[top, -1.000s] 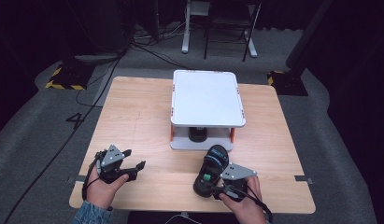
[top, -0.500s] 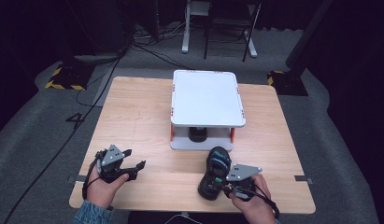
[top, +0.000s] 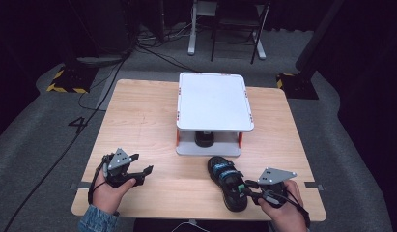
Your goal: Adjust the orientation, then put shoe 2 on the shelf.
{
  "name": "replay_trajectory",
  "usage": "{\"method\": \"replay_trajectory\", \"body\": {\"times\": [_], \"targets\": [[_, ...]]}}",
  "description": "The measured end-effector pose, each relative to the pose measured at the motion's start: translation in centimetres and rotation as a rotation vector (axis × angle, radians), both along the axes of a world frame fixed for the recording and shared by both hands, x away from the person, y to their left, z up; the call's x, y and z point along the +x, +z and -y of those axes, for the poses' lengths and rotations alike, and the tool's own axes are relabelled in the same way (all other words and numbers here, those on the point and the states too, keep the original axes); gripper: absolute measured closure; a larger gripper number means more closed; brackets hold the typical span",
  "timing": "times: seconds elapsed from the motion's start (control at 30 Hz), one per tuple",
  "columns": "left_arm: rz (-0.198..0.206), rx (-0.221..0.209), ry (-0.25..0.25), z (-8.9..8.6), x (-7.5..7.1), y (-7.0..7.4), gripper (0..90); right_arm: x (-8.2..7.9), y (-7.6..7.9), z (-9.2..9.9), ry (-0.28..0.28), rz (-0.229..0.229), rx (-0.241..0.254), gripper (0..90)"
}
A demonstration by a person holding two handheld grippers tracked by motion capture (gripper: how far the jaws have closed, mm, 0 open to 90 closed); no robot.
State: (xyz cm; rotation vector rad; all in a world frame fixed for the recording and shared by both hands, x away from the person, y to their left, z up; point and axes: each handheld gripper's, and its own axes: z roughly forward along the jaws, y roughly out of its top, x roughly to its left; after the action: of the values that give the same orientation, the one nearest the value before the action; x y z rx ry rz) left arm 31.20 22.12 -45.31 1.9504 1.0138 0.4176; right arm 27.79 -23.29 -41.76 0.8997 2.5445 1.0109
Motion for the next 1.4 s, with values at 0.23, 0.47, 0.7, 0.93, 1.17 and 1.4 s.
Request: {"method": "replay_trajectory", "body": {"times": [0.23,0.47,0.7,0.93,1.17,1.4], "targets": [[-0.001,-0.003,0.004,0.0,0.0,0.0,29.6,-0.2,-0.2,0.0,-0.001,0.012,0.077,32.6],[-0.004,-0.001,0.000,0.0,0.0,-0.1,29.6,0.3,-2.4,-1.2,-0.022,-0.024,0.083,19.2],[-0.010,0.004,0.000,0.1,0.1,-0.3,29.7,0.9,-3.2,-0.7,-0.019,-0.081,0.120,55.6],[-0.017,0.002,-0.002,0.2,0.2,-0.4,29.7,1.2,-3.7,-0.4,-0.059,-0.096,0.135,77.4],[-0.012,-0.004,-0.001,0.4,0.7,-0.4,29.8,0.8,-3.6,0.0,-0.102,-0.039,0.192,78.4],[-0.011,-0.001,0.009,0.2,0.6,-0.4,29.9,0.8,-2.3,0.9,-0.157,0.051,0.268,78.4]]}}
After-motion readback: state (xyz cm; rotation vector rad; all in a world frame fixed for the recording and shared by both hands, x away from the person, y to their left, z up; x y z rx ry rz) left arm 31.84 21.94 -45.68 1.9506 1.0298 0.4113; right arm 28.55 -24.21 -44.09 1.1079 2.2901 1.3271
